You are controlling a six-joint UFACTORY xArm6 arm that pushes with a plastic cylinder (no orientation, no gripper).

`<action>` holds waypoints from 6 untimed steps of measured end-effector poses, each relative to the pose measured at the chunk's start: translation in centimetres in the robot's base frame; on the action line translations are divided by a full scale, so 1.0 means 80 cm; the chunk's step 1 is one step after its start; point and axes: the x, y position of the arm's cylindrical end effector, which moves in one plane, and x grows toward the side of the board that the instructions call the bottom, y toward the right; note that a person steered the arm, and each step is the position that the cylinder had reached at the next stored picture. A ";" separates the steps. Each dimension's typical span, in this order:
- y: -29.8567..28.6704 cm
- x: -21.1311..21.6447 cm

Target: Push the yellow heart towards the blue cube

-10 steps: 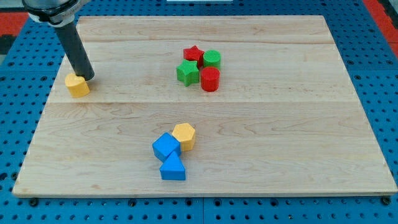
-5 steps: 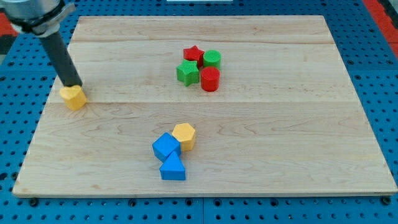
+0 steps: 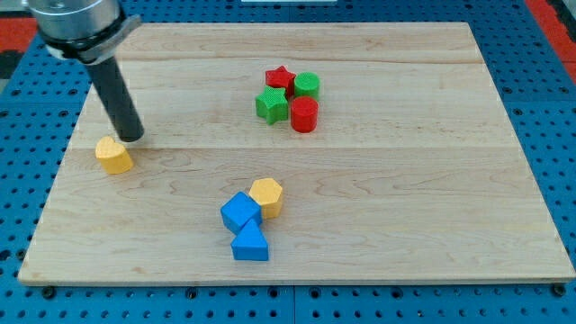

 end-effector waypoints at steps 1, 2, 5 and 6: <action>-0.028 0.011; -0.029 0.047; 0.041 0.082; 0.079 0.105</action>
